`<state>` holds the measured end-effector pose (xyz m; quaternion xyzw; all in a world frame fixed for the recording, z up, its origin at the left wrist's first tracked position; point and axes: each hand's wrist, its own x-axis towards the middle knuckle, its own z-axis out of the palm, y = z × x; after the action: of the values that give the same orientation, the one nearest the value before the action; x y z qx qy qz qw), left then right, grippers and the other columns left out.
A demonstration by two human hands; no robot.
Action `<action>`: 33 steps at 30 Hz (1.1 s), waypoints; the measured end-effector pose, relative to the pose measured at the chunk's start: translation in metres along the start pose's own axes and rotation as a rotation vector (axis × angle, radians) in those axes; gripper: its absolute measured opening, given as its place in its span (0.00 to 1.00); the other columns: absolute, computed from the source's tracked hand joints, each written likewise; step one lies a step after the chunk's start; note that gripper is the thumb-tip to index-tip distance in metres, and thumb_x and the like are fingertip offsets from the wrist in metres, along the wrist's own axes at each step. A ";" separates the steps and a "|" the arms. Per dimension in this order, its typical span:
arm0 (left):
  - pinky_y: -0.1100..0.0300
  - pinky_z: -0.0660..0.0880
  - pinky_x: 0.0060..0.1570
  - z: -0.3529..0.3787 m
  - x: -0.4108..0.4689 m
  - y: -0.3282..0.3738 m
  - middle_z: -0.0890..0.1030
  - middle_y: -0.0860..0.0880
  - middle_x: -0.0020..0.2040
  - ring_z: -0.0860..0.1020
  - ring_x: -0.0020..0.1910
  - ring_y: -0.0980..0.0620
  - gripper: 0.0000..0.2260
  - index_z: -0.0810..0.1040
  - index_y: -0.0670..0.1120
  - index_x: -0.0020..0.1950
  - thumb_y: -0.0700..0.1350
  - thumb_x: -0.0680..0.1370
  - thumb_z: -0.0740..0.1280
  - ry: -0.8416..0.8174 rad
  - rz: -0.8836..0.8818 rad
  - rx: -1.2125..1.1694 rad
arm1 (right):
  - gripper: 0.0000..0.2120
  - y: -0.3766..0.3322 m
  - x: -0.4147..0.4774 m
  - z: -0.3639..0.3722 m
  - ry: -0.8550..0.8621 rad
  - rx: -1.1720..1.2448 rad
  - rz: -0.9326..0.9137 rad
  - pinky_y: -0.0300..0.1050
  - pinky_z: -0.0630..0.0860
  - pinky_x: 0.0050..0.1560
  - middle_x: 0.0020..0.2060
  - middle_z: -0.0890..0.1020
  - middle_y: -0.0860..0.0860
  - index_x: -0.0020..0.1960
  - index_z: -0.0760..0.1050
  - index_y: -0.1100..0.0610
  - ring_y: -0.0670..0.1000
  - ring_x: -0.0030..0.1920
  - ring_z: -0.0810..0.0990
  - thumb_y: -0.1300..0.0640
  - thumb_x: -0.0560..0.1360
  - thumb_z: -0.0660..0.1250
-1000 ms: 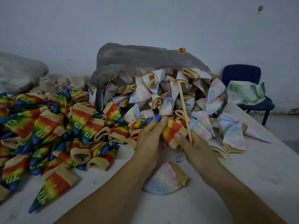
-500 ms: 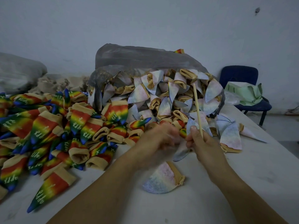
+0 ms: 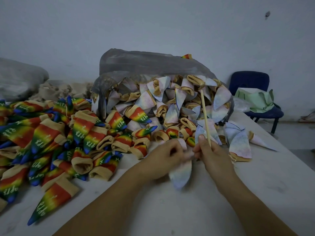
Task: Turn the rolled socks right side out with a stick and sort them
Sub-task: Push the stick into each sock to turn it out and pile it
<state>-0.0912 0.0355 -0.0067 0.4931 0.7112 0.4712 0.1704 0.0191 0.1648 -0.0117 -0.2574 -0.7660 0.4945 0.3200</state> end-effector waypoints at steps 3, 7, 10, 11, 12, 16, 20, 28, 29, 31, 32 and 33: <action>0.67 0.72 0.36 -0.001 0.006 -0.003 0.76 0.59 0.35 0.75 0.37 0.63 0.10 0.74 0.56 0.38 0.53 0.78 0.69 0.387 -0.002 -0.223 | 0.25 -0.005 -0.003 0.004 -0.074 -0.017 -0.020 0.38 0.72 0.36 0.35 0.82 0.43 0.38 0.78 0.46 0.39 0.36 0.78 0.29 0.67 0.53; 0.64 0.73 0.38 0.007 0.007 -0.006 0.77 0.58 0.37 0.76 0.39 0.60 0.09 0.75 0.56 0.39 0.54 0.78 0.69 0.479 -0.021 -0.281 | 0.16 -0.012 -0.010 0.012 -0.209 0.091 -0.079 0.24 0.70 0.35 0.38 0.82 0.38 0.44 0.77 0.41 0.35 0.40 0.78 0.33 0.68 0.59; 0.70 0.71 0.36 0.006 0.007 -0.006 0.78 0.58 0.38 0.75 0.39 0.62 0.08 0.76 0.55 0.39 0.53 0.78 0.69 0.517 -0.004 -0.232 | 0.11 -0.013 -0.006 0.012 -0.204 0.091 -0.066 0.26 0.70 0.31 0.33 0.80 0.37 0.42 0.76 0.40 0.34 0.34 0.77 0.34 0.71 0.63; 0.70 0.71 0.37 0.004 0.007 -0.006 0.77 0.56 0.39 0.75 0.40 0.61 0.08 0.76 0.54 0.39 0.52 0.78 0.70 0.544 0.020 -0.216 | 0.08 -0.012 -0.004 0.012 -0.195 0.104 -0.044 0.29 0.71 0.30 0.32 0.80 0.37 0.42 0.77 0.39 0.34 0.32 0.76 0.36 0.72 0.64; 0.70 0.71 0.38 0.003 0.008 -0.006 0.77 0.55 0.40 0.75 0.41 0.60 0.08 0.77 0.53 0.39 0.51 0.78 0.70 0.571 0.053 -0.184 | 0.07 -0.011 -0.003 0.011 -0.197 0.131 -0.024 0.31 0.73 0.32 0.32 0.80 0.38 0.41 0.77 0.39 0.35 0.32 0.76 0.38 0.72 0.65; 0.70 0.71 0.45 0.005 0.007 -0.002 0.78 0.54 0.44 0.77 0.46 0.58 0.07 0.79 0.49 0.40 0.45 0.78 0.71 0.570 0.203 -0.070 | 0.08 -0.008 -0.005 0.011 -0.226 0.033 -0.101 0.26 0.70 0.34 0.36 0.80 0.46 0.44 0.76 0.45 0.36 0.37 0.77 0.42 0.74 0.65; 0.67 0.74 0.42 0.005 0.006 0.002 0.80 0.61 0.46 0.78 0.47 0.62 0.07 0.79 0.60 0.45 0.48 0.80 0.67 0.511 0.109 -0.277 | 0.07 -0.005 -0.001 0.005 -0.124 -0.005 -0.103 0.26 0.69 0.34 0.37 0.80 0.44 0.43 0.77 0.47 0.37 0.39 0.76 0.48 0.77 0.63; 0.54 0.80 0.53 0.005 0.005 -0.003 0.85 0.53 0.44 0.83 0.49 0.52 0.09 0.86 0.57 0.44 0.48 0.80 0.68 0.317 -0.169 -0.528 | 0.04 -0.002 0.005 0.002 -0.060 -0.053 -0.145 0.28 0.69 0.34 0.37 0.78 0.45 0.44 0.76 0.45 0.39 0.39 0.76 0.48 0.77 0.64; 0.53 0.80 0.53 0.006 0.006 -0.003 0.85 0.53 0.44 0.83 0.49 0.51 0.09 0.86 0.56 0.44 0.47 0.80 0.68 0.330 -0.165 -0.533 | 0.03 -0.002 0.006 0.002 -0.033 -0.066 -0.160 0.28 0.69 0.33 0.40 0.77 0.46 0.45 0.76 0.45 0.41 0.40 0.76 0.48 0.76 0.64; 0.56 0.80 0.50 0.007 0.006 -0.001 0.85 0.53 0.44 0.83 0.50 0.51 0.08 0.86 0.55 0.45 0.48 0.80 0.68 0.335 -0.155 -0.573 | 0.01 -0.003 0.006 0.004 0.013 -0.079 -0.181 0.27 0.69 0.32 0.43 0.76 0.50 0.46 0.74 0.44 0.43 0.40 0.75 0.49 0.76 0.65; 0.60 0.80 0.47 0.009 0.006 0.002 0.85 0.54 0.44 0.83 0.48 0.53 0.08 0.86 0.55 0.45 0.48 0.79 0.68 0.327 -0.147 -0.610 | 0.03 -0.004 0.005 0.006 0.021 -0.080 -0.194 0.28 0.69 0.32 0.42 0.77 0.50 0.44 0.73 0.45 0.44 0.39 0.75 0.49 0.76 0.65; 0.65 0.79 0.44 0.010 0.005 0.004 0.85 0.55 0.44 0.84 0.47 0.56 0.08 0.86 0.56 0.45 0.48 0.79 0.68 0.311 -0.142 -0.644 | 0.04 -0.004 0.004 0.007 0.022 -0.084 -0.211 0.30 0.70 0.32 0.41 0.77 0.50 0.43 0.74 0.47 0.44 0.39 0.76 0.49 0.76 0.65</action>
<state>-0.0843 0.0452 -0.0067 0.2861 0.5760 0.7274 0.2393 0.0105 0.1621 -0.0094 -0.1940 -0.8055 0.4226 0.3673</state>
